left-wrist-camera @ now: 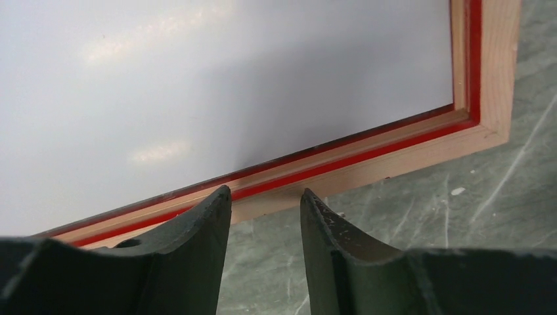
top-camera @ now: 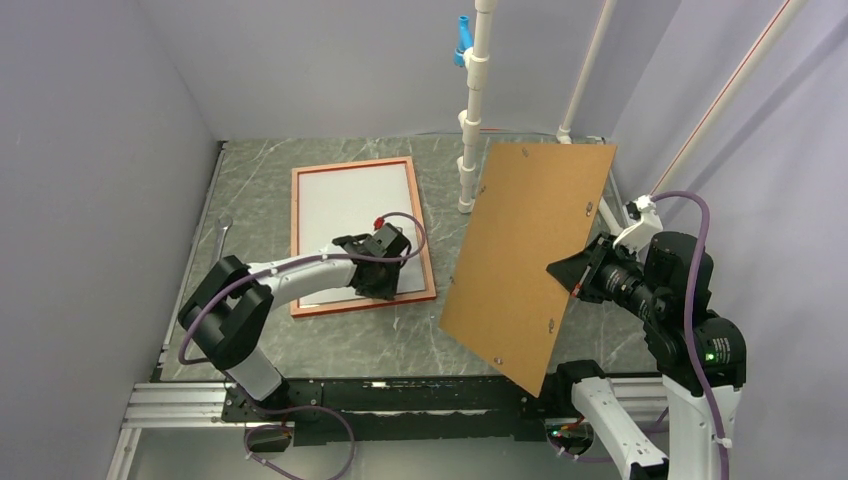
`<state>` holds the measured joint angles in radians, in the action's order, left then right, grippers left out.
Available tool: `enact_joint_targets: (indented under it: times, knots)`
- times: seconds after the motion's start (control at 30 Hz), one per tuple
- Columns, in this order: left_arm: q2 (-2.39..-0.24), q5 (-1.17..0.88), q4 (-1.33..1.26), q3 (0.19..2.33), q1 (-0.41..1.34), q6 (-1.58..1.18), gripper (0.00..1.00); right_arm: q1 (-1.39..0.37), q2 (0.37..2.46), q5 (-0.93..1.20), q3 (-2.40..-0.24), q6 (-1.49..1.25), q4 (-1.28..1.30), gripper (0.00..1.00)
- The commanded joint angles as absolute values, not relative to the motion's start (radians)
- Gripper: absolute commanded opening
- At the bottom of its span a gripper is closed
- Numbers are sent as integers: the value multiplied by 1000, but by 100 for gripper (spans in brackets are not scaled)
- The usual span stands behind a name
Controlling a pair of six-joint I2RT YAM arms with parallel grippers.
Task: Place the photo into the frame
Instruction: Adjust the photo frame at the center of the board.
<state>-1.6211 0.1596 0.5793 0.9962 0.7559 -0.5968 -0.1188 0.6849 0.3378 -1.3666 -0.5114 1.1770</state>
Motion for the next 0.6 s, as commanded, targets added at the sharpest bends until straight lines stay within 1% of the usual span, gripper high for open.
enact_joint_targets:
  times: [0.0, 0.23, 0.37, 0.57]
  knots:
    - [-1650, 148, 588, 953, 816, -620, 46, -121, 672, 327, -1375, -502, 1114, 0]
    - [-1645, 117, 561, 914, 893, -641, 43, -122, 670, 312, -1374, -494, 1122, 0]
    - [-1630, 73, 517, 877, 936, -629, 43, -121, 670, 307, -1374, -488, 1127, 0]
    - [-1630, 66, 532, 862, 990, -606, 44, -121, 673, 303, -1380, -483, 1135, 0]
